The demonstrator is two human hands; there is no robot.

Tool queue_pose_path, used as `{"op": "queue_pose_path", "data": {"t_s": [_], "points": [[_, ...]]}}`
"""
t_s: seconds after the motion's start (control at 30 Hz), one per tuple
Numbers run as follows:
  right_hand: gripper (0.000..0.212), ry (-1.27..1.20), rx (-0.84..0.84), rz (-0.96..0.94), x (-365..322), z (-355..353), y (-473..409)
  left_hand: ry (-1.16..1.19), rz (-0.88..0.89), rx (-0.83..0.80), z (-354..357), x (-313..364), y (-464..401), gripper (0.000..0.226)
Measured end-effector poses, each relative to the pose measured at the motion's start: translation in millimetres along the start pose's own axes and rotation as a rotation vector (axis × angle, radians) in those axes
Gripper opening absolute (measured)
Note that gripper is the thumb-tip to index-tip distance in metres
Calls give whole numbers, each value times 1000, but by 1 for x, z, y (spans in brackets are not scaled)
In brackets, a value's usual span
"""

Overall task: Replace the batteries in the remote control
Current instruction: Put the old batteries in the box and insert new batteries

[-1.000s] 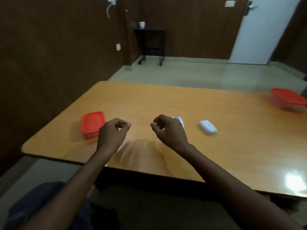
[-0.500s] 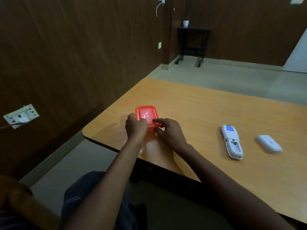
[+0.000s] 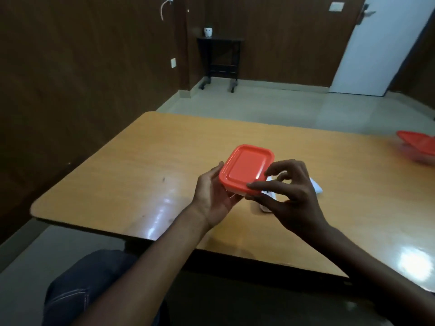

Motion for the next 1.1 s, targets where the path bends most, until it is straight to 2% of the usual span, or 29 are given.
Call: {"op": "queue_pose_path", "data": {"t_s": [0.2, 0.33, 0.4, 0.53, 0.7, 0.77, 0.83, 0.9, 1.0, 1.1], "points": [[23, -15, -50, -44, 23, -46, 22, -33, -158, -253, 65, -56, 9, 55], [23, 82, -51, -154, 23, -63, 33, -79, -260, -359, 89, -77, 14, 76], [25, 87, -50, -152, 27, -67, 37, -80, -287, -351, 95, -88, 12, 78], [32, 41, -105, -123, 37, -72, 38, -69, -263, -329, 103, -99, 5, 62], [28, 7, -139, -99, 43, -76, 33, -22, -281, -325, 104, -104, -1, 72], [26, -18, -137, -54, 45, -79, 29, -64, -250, -319, 103, -103, 0, 60], [25, -64, -97, 22, 48, -87, 21, -105, -204, -340, 104, -99, 3, 54], [22, -89, 30, 128, 55, -105, 7, -135, -162, -387, 108, -96, 9, 53], [14, -15, 263, 242, 69, -138, -6, -108, -178, -408, 114, -98, 17, 51], [16, 117, 326, 306, 81, -145, -1, -28, -194, -367, 116, -96, 17, 53]]}}
Point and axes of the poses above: each hand's wrist, its own y-axis away from the middle knuckle, its own z-axis out of the palm, x = y × z, the point moved 10 cm from there along -y, towards the middle knuckle, and after that the axes turned 14 degrees about x, right-handed, at the moved point
